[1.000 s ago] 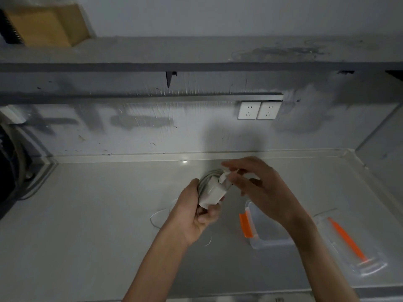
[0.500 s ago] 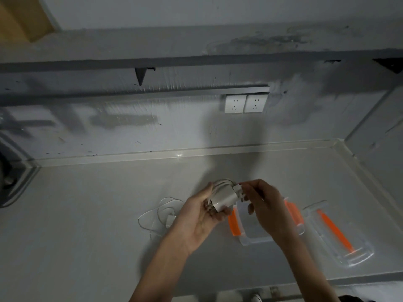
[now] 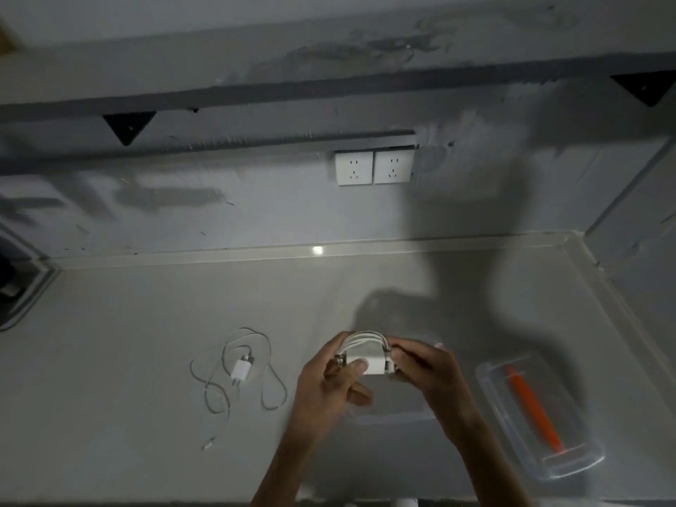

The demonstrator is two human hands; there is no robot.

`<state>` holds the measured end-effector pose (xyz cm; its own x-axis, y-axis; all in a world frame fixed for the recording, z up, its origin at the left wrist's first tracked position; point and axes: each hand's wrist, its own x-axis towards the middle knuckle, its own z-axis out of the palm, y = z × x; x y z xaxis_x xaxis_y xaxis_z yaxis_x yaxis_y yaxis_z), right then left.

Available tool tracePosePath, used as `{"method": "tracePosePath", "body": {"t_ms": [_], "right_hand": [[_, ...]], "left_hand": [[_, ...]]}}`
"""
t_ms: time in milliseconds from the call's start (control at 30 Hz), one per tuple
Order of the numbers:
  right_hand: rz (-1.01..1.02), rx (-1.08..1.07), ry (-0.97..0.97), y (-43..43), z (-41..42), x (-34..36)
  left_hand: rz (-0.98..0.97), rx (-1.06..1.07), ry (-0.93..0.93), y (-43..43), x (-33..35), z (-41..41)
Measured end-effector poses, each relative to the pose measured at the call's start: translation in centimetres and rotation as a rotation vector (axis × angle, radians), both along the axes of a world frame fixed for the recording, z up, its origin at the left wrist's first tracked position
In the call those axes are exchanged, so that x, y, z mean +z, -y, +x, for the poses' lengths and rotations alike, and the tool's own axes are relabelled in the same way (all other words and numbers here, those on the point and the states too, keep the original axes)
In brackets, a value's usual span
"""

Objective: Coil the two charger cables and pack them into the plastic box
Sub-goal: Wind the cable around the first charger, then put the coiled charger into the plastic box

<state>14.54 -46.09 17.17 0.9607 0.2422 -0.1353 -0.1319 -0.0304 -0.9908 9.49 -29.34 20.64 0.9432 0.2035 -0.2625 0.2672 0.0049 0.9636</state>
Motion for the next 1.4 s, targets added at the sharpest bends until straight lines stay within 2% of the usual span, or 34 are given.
{"method": "tracePosePath", "body": {"t_ms": [100,167,367,433,500,600,667,767,867,1000,1067,1167,1233,1300,1400], "right_hand": [[-0.028,0.128,-0.109,0.9,0.5,-2.2],[-0.107,0.2,-0.184,0.7,0.4,-4.1],[-0.249,0.086,-0.285,-0.4,2.3,-9.0],[-0.298,0.085,-0.318,-0.4,3.4,-10.2],[-0.372,0.072,-0.333,-1.0,4.4,-11.7],[-0.488,0.089,-0.338,-2.7,5.4,-14.1],[-0.512,0.063,-0.41,-3.9,5.4,-15.9],[-0.546,0.015,-0.506,-5.0,5.2,-18.0],[-0.598,0.036,-0.518,-5.4,5.4,-18.0],[-0.824,0.117,-0.45,-5.7,5.4,-15.9],[-0.915,0.057,-0.367,-6.5,4.9,-14.1],[-0.954,-0.223,-0.016,-10.6,3.0,-10.4],[-0.911,-0.285,0.229,-15.4,1.9,-8.5],[-0.868,-0.145,0.316,-20.8,1.9,-8.3],[-0.892,0.285,0.153,-27.7,3.3,-11.4]], "left_hand": [[0.022,-0.01,-0.088,1.6,-3.2,0.4],[0.015,0.033,-0.219,2.3,-5.7,0.8],[-0.073,0.027,-0.451,2.5,-10.8,3.5],[0.068,-0.049,-0.515,2.2,-11.5,4.3],[0.258,-0.133,-0.518,2.1,-12.0,4.5],[0.345,-0.029,-0.436,1.7,-12.0,3.9],[0.477,0.019,-0.426,0.7,-12.3,3.5],[0.507,0.047,-0.432,-0.7,-12.6,2.8],[0.52,0.052,-0.446,-2.6,-12.9,2.2],[0.556,0.084,-0.492,-6.7,-14.3,0.4],[0.596,0.103,-0.538,-9.8,-15.0,-0.7],[0.703,0.146,-0.575,-15.7,-16.3,-1.6],[0.782,0.184,-0.554,-19.7,-17.4,-1.1],[0.864,0.114,-0.559,-22.9,-18.9,0.0],[0.876,-0.116,-0.596,-25.3,-21.2,1.7]]}}
